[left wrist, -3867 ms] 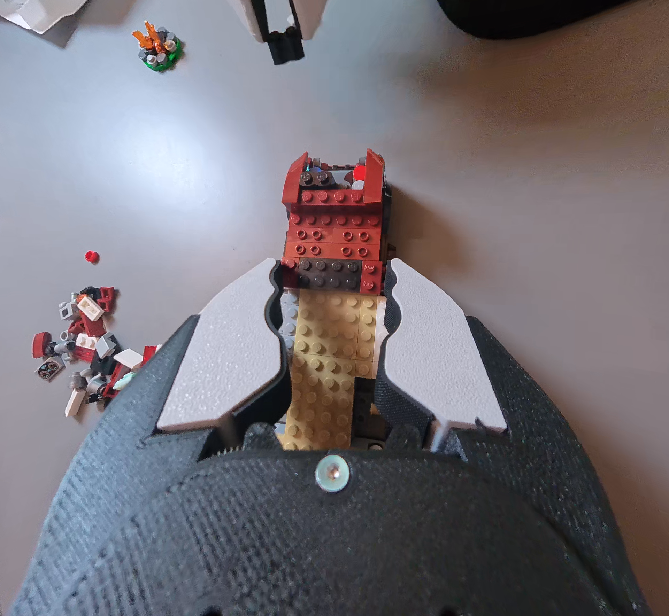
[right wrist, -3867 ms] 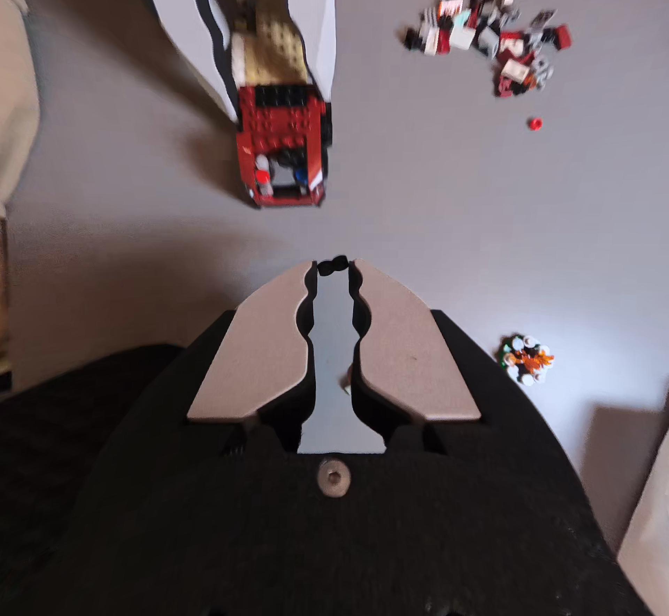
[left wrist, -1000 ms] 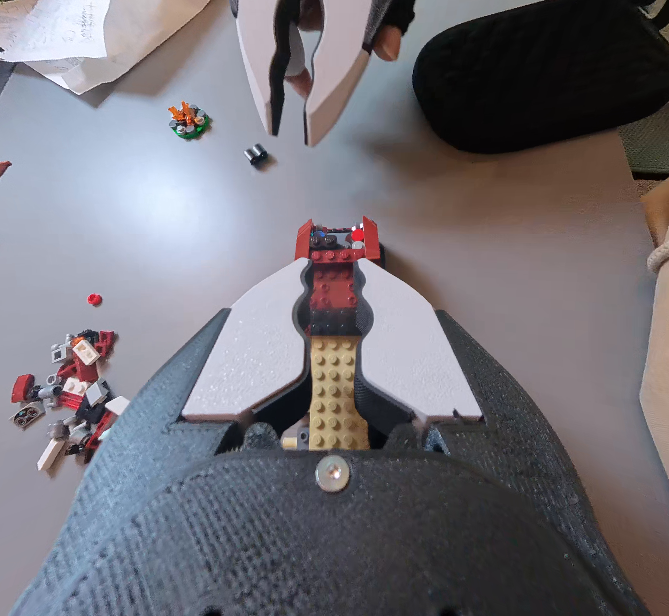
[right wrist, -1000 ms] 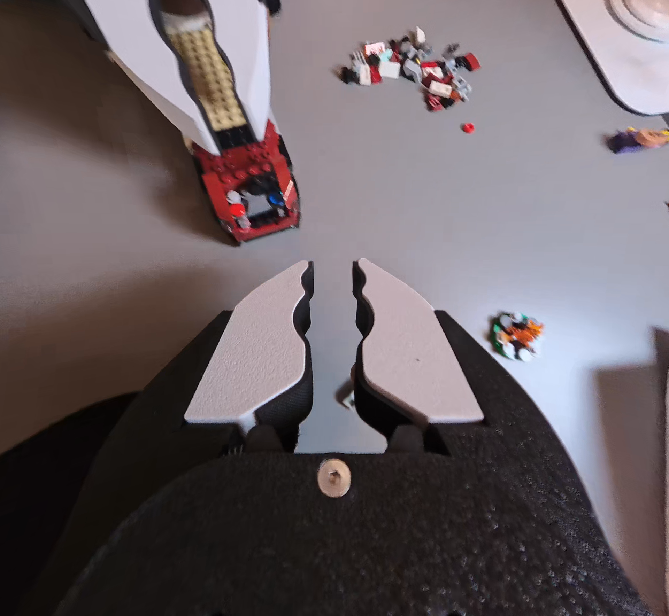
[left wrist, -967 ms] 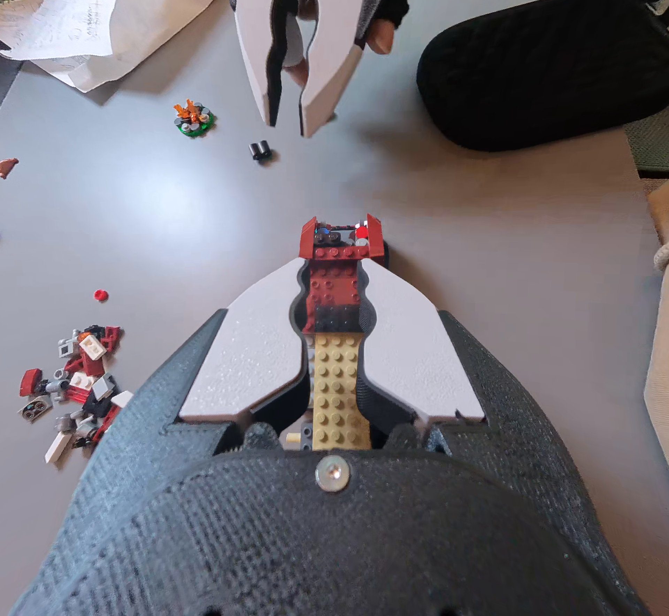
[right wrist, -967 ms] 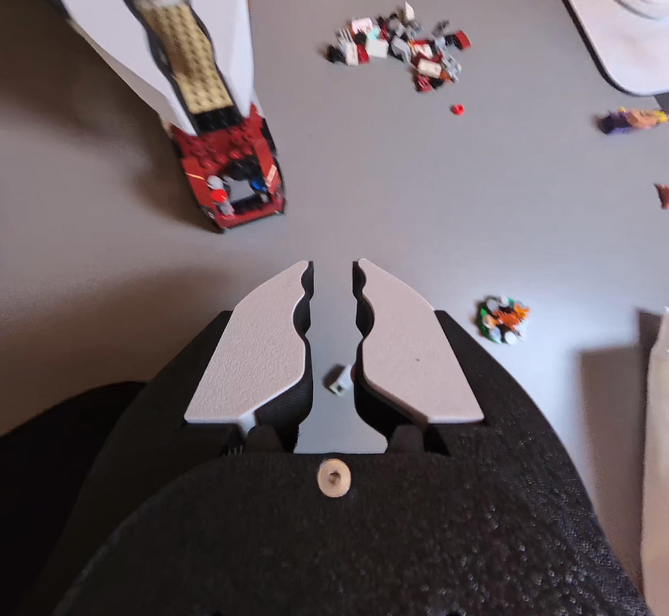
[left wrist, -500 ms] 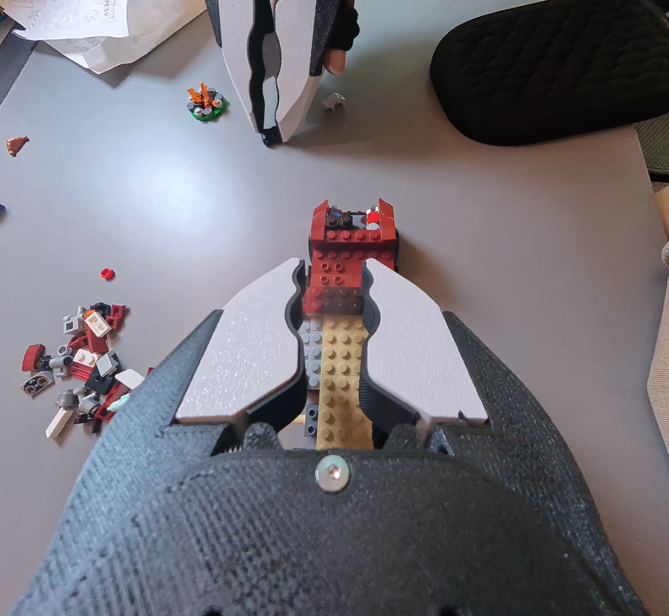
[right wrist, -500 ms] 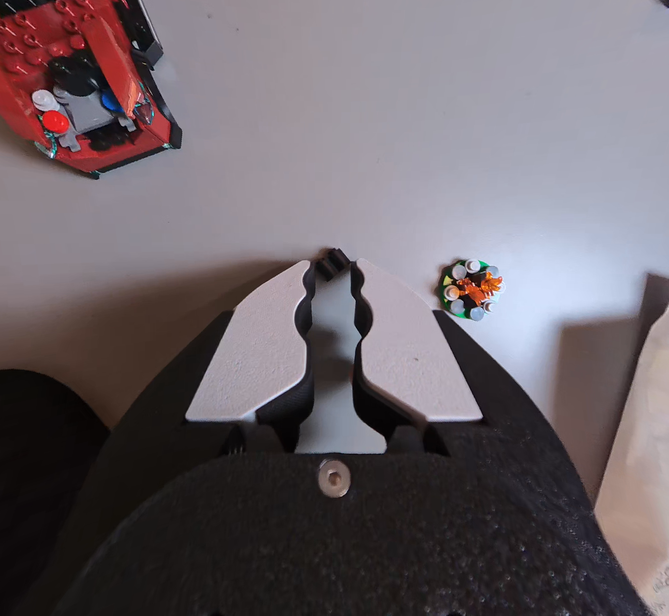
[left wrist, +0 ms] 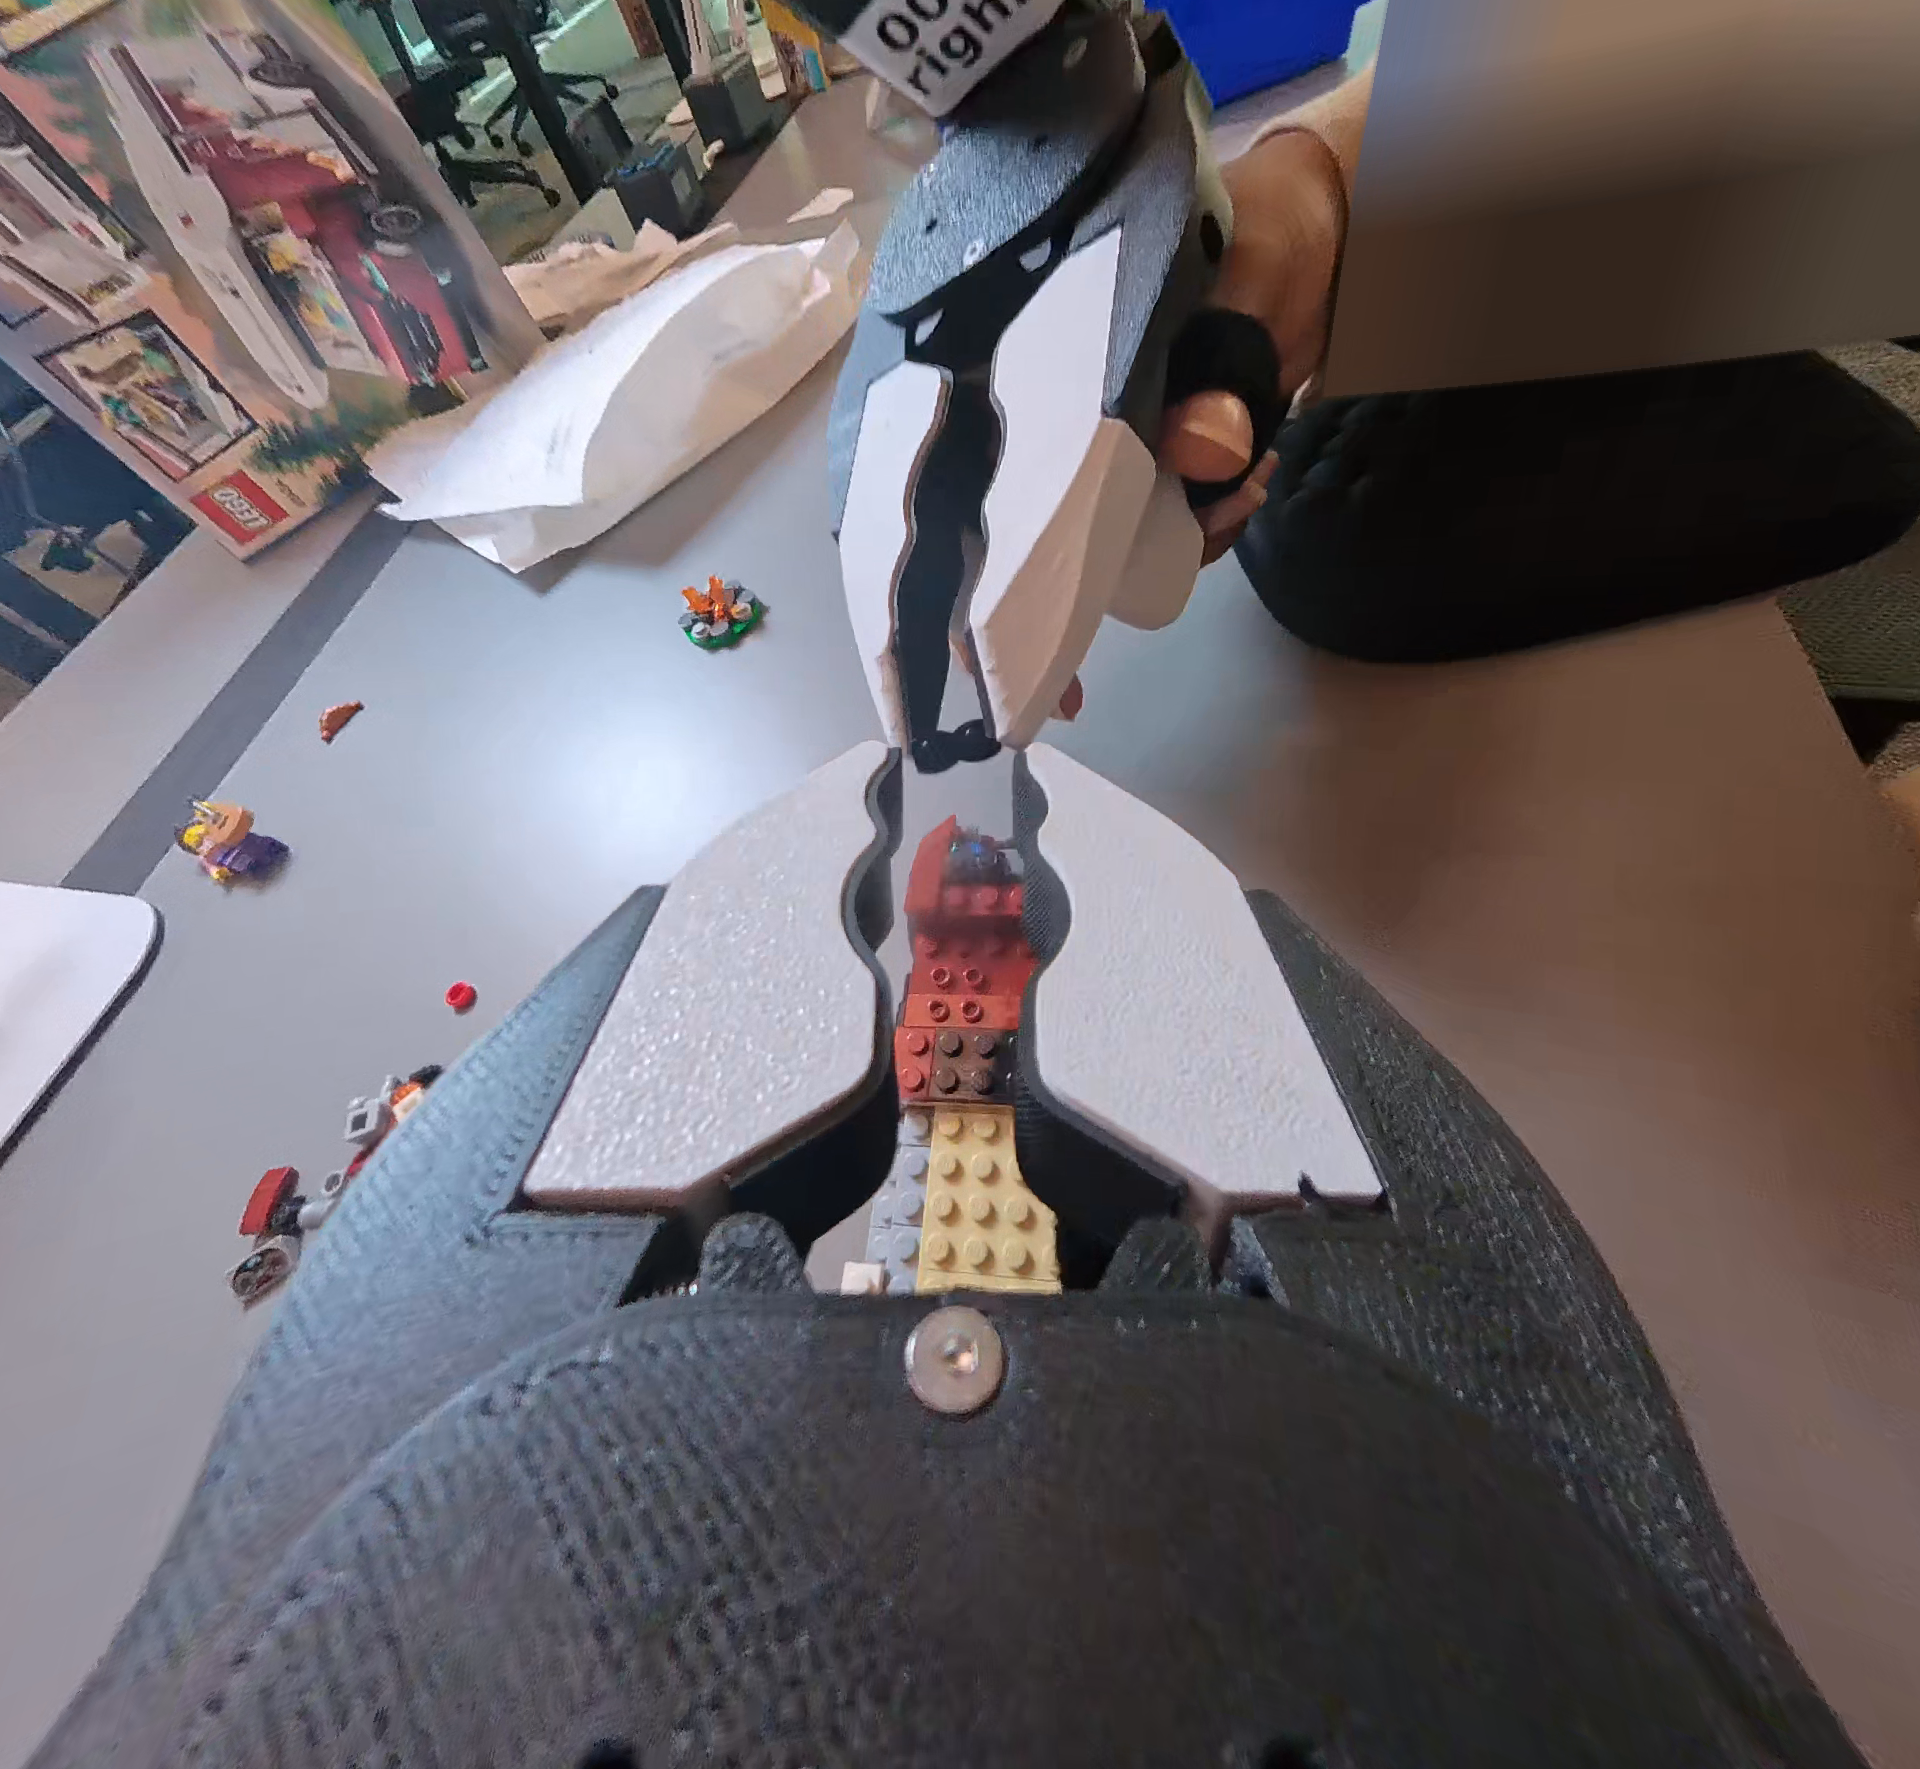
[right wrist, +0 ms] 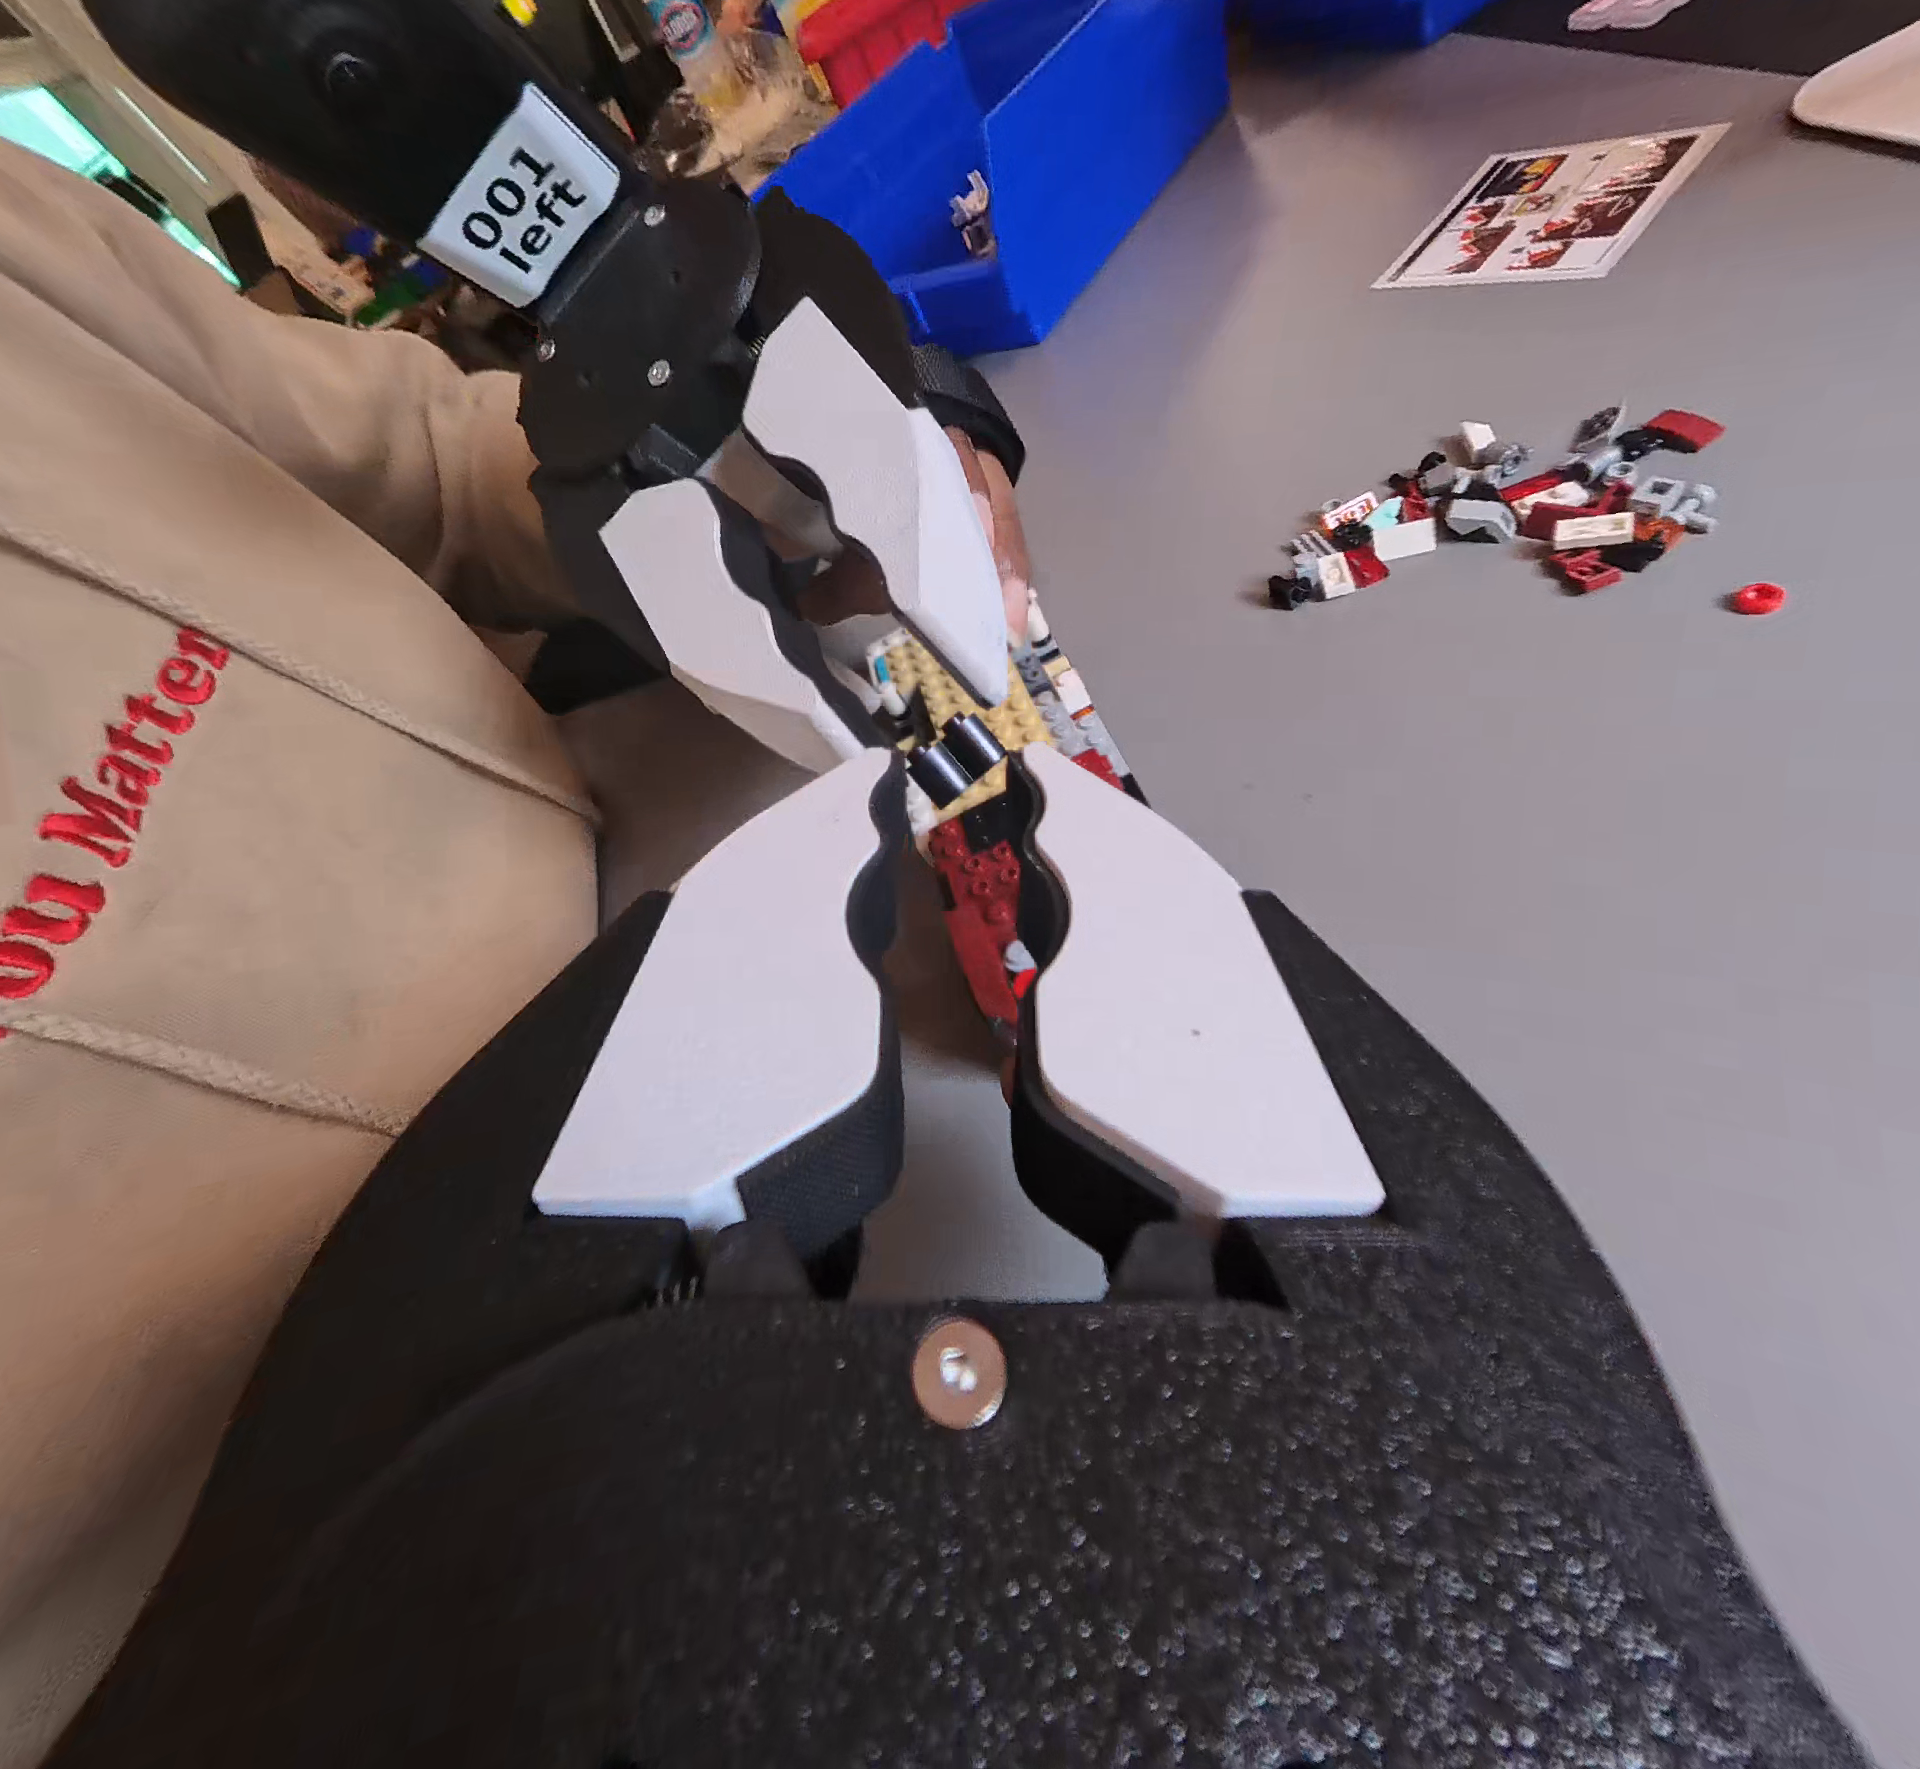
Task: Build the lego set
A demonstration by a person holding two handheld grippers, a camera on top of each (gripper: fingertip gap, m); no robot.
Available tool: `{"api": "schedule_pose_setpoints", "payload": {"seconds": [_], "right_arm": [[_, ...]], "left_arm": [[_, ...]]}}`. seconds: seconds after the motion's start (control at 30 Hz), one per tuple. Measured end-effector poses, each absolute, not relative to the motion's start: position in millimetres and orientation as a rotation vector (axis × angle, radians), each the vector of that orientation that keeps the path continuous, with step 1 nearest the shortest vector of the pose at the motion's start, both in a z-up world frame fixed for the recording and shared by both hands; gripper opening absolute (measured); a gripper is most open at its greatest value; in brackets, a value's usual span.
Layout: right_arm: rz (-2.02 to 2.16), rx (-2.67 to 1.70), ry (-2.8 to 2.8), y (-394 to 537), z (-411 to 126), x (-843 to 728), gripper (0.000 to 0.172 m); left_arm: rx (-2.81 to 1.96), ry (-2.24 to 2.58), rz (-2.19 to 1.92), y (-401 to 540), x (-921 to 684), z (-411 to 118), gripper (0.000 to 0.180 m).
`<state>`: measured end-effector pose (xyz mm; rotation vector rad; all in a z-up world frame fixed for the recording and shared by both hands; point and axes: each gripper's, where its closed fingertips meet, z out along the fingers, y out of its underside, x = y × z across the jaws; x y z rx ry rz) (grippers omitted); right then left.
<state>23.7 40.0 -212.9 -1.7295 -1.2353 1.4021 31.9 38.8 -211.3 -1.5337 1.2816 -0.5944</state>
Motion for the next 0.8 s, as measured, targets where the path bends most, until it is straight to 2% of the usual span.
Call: {"api": "schedule_pose_setpoints", "payload": {"seconds": [0.37, 0.8], "right_arm": [[1.591, -1.785, -1.357, 14.3, -212.6, 27.9, 0.018], [1.577, -1.783, -1.334, 15.3, -215.1, 31.2, 0.019]], "left_arm": [[-1.208, 1.724, -0.36, 12.9, 35.4, -211.5, 0.017], [-0.909, 2.225, -0.174, 15.1, 37.9, -215.6, 0.008]]}}
